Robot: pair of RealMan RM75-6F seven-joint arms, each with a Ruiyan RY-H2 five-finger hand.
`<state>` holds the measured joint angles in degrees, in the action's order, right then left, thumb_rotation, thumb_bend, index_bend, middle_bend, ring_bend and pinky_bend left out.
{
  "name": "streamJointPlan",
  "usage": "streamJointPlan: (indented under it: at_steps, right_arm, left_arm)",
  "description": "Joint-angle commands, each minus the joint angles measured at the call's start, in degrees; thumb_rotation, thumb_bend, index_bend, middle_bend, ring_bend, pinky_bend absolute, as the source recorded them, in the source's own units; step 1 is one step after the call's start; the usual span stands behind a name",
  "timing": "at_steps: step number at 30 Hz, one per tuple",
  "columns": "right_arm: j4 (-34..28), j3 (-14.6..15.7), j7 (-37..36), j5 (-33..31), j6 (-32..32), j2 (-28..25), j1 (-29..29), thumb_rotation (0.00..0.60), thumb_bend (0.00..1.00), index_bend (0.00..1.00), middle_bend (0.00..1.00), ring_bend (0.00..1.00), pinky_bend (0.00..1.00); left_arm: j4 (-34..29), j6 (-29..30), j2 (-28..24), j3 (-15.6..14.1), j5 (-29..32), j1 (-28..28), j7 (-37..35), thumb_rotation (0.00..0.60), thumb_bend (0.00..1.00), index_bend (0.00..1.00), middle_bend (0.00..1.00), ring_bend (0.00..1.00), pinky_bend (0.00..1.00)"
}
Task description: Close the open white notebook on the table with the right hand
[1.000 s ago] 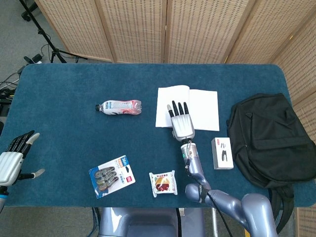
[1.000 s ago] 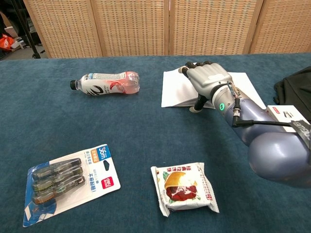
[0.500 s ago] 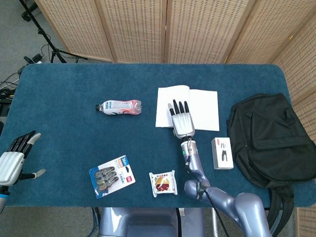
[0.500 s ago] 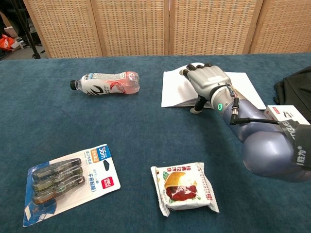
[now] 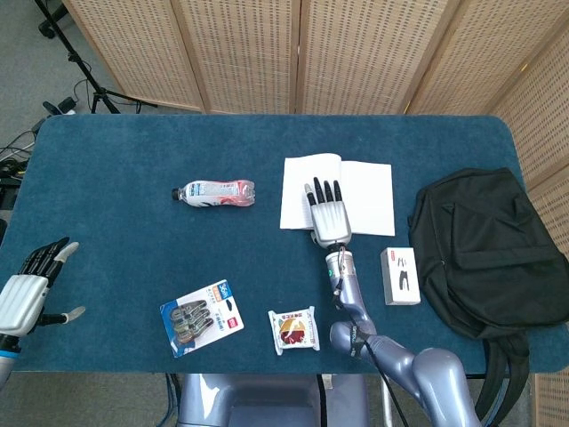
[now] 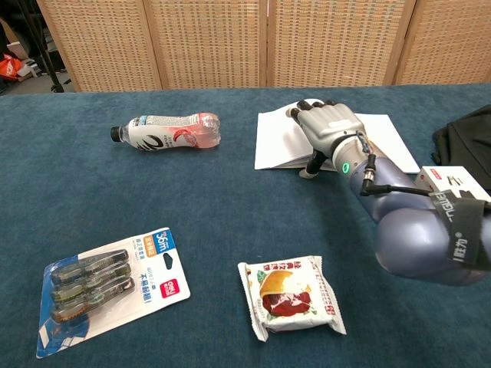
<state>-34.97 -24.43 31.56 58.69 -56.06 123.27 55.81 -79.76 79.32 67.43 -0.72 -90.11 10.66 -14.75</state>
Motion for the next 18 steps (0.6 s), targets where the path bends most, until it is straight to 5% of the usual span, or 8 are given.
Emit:
streamJointPlan:
  at_steps: [1,10,18]
  right_arm:
    - [0.94,-0.22,-0.65,0.13,-0.28,0.51,0.22,0.600,0.30,0.00,0.00,0.00,0.00]
    - [3.24,-0.63,-3.63,0.93,-2.44,1.60,-0.13,0.600,0.62,0.00,0.00,0.00,0.00]
    - [3.01,-1.21,-4.29,0.64,-3.63,1.47,-1.16,0.600,0.70,0.00,0.00,0.00,0.00]
  left_arm:
    - [0.00,-0.03,0.02,-0.02,0.00,0.03,0.03,0.553,0.07,0.00,0.00,0.00,0.08]
    - [0.00,-0.17,0.05,-0.31,-0.26,0.17,-0.23,0.552,0.07,0.00,0.00,0.00,0.08]
    - [-0.35,0.21,-0.07,-0.57,-0.73,0.14,-0.38,0.552,0.07,0.00,0.00,0.00,0.08]
